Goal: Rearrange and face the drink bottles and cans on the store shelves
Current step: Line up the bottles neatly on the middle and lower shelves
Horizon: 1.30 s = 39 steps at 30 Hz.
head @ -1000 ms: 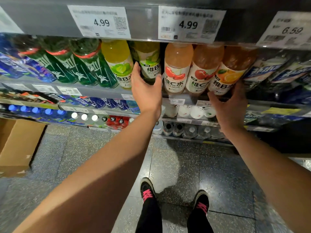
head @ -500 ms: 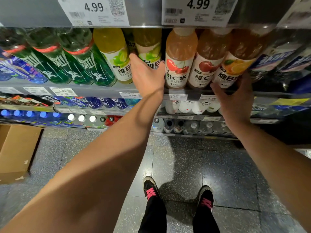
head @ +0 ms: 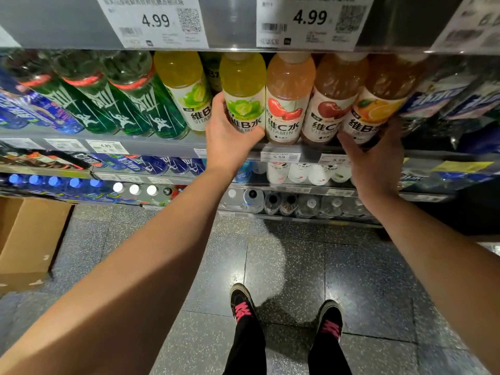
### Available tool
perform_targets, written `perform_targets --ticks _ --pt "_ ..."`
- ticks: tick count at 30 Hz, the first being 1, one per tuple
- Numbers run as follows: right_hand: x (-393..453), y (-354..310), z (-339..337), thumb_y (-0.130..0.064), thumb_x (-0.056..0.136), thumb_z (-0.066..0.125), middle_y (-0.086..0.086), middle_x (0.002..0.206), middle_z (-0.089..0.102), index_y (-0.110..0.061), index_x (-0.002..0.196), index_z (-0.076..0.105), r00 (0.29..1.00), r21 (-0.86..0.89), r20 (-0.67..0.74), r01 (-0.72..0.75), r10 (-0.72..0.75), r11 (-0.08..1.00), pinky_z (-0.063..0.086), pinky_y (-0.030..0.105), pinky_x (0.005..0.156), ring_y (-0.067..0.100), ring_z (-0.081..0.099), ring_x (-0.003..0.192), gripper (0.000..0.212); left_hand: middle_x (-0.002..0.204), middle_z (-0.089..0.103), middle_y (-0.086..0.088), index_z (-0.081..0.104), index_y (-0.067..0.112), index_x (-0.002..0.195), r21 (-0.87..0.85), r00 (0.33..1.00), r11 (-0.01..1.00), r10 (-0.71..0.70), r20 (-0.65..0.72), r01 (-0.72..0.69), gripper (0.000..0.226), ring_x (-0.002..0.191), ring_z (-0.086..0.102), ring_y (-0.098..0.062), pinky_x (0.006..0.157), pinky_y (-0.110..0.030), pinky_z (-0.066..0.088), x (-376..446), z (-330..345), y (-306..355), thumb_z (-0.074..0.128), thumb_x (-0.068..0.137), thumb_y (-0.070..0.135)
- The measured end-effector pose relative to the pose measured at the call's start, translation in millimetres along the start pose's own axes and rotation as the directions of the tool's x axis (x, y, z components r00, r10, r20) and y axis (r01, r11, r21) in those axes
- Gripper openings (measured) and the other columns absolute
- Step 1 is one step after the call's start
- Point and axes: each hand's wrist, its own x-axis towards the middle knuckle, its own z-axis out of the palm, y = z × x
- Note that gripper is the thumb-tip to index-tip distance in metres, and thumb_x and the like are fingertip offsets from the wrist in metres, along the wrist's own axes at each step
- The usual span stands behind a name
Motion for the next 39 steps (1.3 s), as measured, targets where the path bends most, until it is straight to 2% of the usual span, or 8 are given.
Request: perform_targets --ticks 3,7,10,17,20,26,34,39 --pt "-0.4 0.2 0.4 -0.051 0.081 0.074 0.007 0.128 0.066 -0.008 0.135 0.047 1.000 -0.007 -0.010 0.002 -0.002 1.000 0.038 -0.001 0.086 0.012 0.063 0.112 0.074 0.120 0.066 -0.002 0.050 0.012 0.131 0.002 0.999 1.000 0.017 -0.043 -0.017 0.064 0.112 0.064 -0.013 0.101 -0.035 0.052 -13.4 -8.3 0.1 0.080 0.075 0.019" --pt "-0.5 2.7 1.0 -0.058 0.081 0.072 0.006 0.132 0.063 -0.010 0.140 0.044 0.999 -0.034 -0.038 0.021 -0.023 0.999 0.049 0.021 0.095 0.015 0.062 0.116 0.081 0.112 0.059 -0.007 0.055 0.008 0.120 0.010 0.907 1.000 0.021 -0.420 -0.018 0.047 0.097 0.062 -0.025 0.090 -0.038 0.053 -20.3 -21.9 -7.4 0.073 0.078 0.016" --pt "-0.7 5.7 0.3 -0.059 0.082 0.070 0.010 0.132 0.063 -0.007 0.140 0.044 0.998 -0.078 -0.037 0.041 -0.044 0.996 0.048 0.029 0.096 0.023 0.061 0.118 0.082 0.121 0.054 -0.001 0.051 0.010 0.127 0.022 0.877 0.998 -0.047 -0.478 0.065 0.058 0.108 0.057 -0.013 0.092 -0.009 0.043 -10.1 -27.2 -13.9 0.080 0.078 0.020" --pt "-5.1 1.9 0.9 -0.047 0.084 0.074 0.007 0.128 0.064 -0.004 0.139 0.045 0.999 -0.050 -0.043 0.028 -0.030 0.998 0.036 -0.001 0.085 0.011 0.059 0.111 0.075 0.136 0.053 -0.005 0.046 0.010 0.140 0.074 0.843 0.979 -0.123 -0.524 0.189 0.081 0.125 0.053 -0.021 0.095 -0.022 0.035 12.6 -8.0 -11.0 0.086 0.072 0.031" --pt "-6.3 1.4 1.5 -0.045 0.085 0.074 -0.008 0.120 0.059 -0.003 0.136 0.047 0.999 -0.025 -0.044 0.027 -0.028 0.999 0.037 -0.001 0.083 -0.002 0.055 0.104 0.072 0.128 0.057 -0.004 0.051 0.010 0.133 0.086 0.816 0.973 -0.131 -0.563 0.216 0.073 0.119 0.056 -0.023 0.095 -0.031 0.043 22.3 -4.4 -8.0 0.086 0.072 0.030" --pt "-3.4 6.9 4.1 -0.061 0.081 0.070 0.004 0.126 0.066 -0.010 0.135 0.047 0.998 -0.095 -0.065 0.007 -0.014 0.995 0.052 0.038 0.092 0.021 0.063 0.114 0.078 0.115 0.064 0.001 0.056 0.013 0.121 0.176 0.872 0.969 -0.066 -0.485 0.171 0.064 0.104 0.061 -0.016 0.087 -0.022 0.042 25.4 -18.0 -19.4 0.082 0.068 0.037" --pt "0.2 8.4 5.0 -0.065 0.080 0.069 0.008 0.128 0.065 -0.012 0.136 0.046 0.998 -0.085 -0.056 -0.009 0.005 0.996 0.051 0.044 0.095 0.026 0.063 0.115 0.081 0.112 0.068 0.005 0.057 0.016 0.121 0.220 0.986 0.975 0.002 -0.168 0.036 0.063 0.102 0.064 -0.012 0.094 -0.035 0.054 11.6 -47.8 -25.0 0.085 0.068 0.036" --pt "-0.3 2.9 2.3 -0.061 0.082 0.072 0.004 0.128 0.066 -0.013 0.139 0.044 0.999 -0.058 -0.037 -0.019 0.017 0.998 0.053 0.041 0.096 0.020 0.064 0.114 0.079 0.114 0.068 0.004 0.056 0.015 0.123 0.189 0.990 0.981 -0.018 -0.142 0.045 0.063 0.103 0.064 -0.010 0.094 -0.038 0.055 11.2 -48.4 -25.8 0.085 0.071 0.038"
